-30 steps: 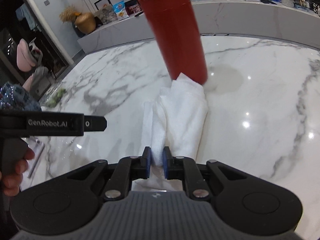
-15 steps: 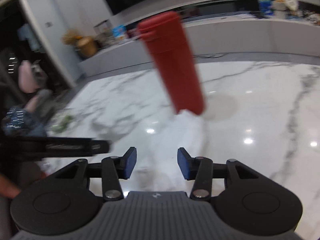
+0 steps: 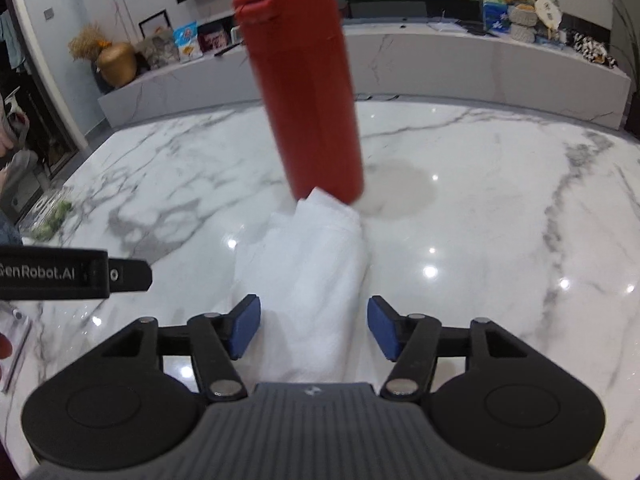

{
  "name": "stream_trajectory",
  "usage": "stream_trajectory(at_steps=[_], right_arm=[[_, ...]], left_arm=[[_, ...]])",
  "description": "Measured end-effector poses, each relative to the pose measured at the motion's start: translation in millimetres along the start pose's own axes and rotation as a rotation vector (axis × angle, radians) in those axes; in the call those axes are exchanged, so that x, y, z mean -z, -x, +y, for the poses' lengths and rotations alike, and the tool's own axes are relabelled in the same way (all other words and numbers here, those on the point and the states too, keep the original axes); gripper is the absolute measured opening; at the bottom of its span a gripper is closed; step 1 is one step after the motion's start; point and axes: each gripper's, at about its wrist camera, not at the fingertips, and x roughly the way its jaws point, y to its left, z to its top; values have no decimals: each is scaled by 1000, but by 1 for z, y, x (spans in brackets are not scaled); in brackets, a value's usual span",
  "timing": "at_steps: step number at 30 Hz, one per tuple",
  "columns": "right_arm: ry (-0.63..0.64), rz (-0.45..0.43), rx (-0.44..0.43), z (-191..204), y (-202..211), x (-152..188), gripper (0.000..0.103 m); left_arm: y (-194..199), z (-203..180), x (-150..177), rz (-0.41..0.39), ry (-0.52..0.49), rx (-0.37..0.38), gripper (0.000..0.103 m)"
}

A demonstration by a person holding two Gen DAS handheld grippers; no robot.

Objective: Clean container
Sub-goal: 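Lift the white towel with the right gripper, then grasp the red bottle with the left gripper while the right gripper holds the towel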

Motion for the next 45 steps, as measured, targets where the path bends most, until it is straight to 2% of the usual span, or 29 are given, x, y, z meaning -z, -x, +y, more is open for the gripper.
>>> stream_trajectory(at_steps=[3, 9, 12, 15, 16, 21, 29, 34, 38, 45], right_arm=[[13, 17, 4, 6, -6, 2, 63], [120, 9, 60, 23, -9, 5, 62], [156, 4, 67, 27, -8, 6, 58], [187, 5, 53, 30, -6, 7, 46], [193, 7, 45, 30, -5, 7, 38], [201, 16, 55, 24, 0, 8, 31], [69, 29, 127, -32, 17, 5, 30], [36, 37, 145, -53, 23, 6, 30], [23, 51, 131, -61, 26, 6, 33], [-30, 63, 97, -72, 29, 7, 35]], left_arm=[[0, 1, 1, 2, 10, 2, 91], [3, 4, 2, 1, 20, 8, 91], [4, 4, 2, 1, 17, 10, 91], [4, 4, 3, 3, 12, 14, 91], [4, 4, 3, 2, 10, 13, 91], [5, 4, 2, -22, 6, 28, 91], [11, -20, 1, -127, -74, 76, 92], [12, -38, 1, -174, -98, 124, 92], [7, -56, 2, -203, -120, 200, 92], [-4, -86, -13, -300, -153, 219, 92]])
